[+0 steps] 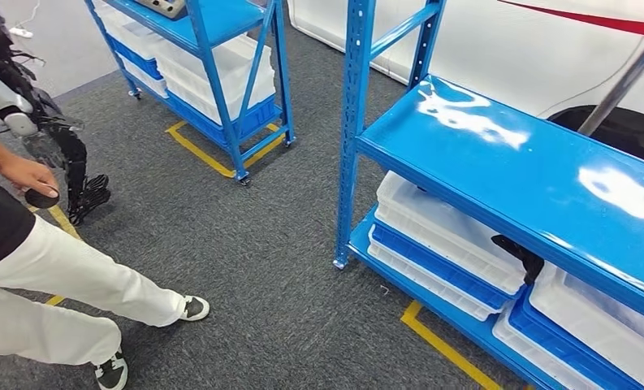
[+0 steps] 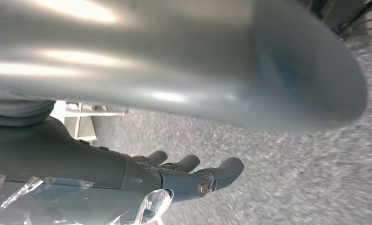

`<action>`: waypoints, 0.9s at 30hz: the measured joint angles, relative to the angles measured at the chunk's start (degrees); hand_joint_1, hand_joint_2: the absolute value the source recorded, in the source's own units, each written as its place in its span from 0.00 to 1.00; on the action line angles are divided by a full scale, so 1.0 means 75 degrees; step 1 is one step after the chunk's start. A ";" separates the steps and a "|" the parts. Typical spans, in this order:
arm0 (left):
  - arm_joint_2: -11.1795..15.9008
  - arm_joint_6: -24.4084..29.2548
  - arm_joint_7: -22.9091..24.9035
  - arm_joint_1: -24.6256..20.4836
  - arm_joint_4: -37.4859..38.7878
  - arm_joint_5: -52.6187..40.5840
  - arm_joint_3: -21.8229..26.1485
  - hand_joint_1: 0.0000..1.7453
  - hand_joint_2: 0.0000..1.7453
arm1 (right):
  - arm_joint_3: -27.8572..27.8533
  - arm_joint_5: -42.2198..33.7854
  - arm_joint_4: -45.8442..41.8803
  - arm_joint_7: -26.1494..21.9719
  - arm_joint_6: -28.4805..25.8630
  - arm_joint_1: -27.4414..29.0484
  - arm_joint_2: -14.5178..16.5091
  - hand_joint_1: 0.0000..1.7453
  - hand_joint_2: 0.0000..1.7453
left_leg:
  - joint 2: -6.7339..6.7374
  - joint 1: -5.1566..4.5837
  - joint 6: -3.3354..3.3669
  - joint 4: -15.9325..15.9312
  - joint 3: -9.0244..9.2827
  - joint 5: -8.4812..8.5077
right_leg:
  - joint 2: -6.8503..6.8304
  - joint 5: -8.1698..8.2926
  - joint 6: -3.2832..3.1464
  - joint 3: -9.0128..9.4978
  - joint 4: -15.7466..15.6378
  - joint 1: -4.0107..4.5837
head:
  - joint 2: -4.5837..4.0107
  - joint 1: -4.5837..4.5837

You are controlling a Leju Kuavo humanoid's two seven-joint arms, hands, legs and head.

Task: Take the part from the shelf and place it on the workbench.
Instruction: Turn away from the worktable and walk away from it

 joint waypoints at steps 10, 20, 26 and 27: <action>-0.0007 -0.0005 0.0009 -0.0069 0.0000 0.0015 0.0001 0.00 0.00 | 0.0000 -0.0017 0.0000 -0.0073 -0.0042 -0.0026 -0.0019 0.00 0.00 | 0.0212 0.0052 -0.0411 0.0565 -0.0070 -0.0461 | -0.0209 0.0924 -0.0334 0.1188 -0.2225 -0.0050 | 0.0000 -0.0019; -0.0001 0.0009 -0.0015 -0.0025 0.0000 0.0023 0.0003 0.00 0.00 | 0.0001 -0.0018 0.0000 -0.0057 -0.0041 -0.0022 -0.0002 0.00 0.00 | -0.0905 0.0080 -0.0348 0.0144 0.0146 -0.0179 | 0.0840 0.1070 -0.0303 0.1057 -0.2207 -0.0050 | 0.0000 -0.0048; -0.0023 0.0004 -0.0023 -0.0065 -0.0003 0.0025 0.0002 0.00 0.00 | 0.0002 -0.0026 0.0006 -0.0075 -0.0058 0.0012 -0.0017 0.00 0.00 | -0.0505 0.0094 -0.0116 -0.0120 0.0178 -0.0013 | 0.0332 0.0631 -0.0078 0.0641 -0.1506 -0.0059 | 0.0000 -0.0017; -0.0023 0.0004 -0.0025 -0.0050 -0.0003 0.0025 0.0003 0.00 0.00 | 0.0002 -0.0026 0.0006 -0.0076 -0.0061 0.0003 -0.0017 0.00 0.00 | -0.0402 0.0086 -0.0103 -0.0122 0.0169 -0.0011 | 0.0142 0.0332 -0.0050 0.0396 -0.0967 -0.0054 | 0.0000 -0.0004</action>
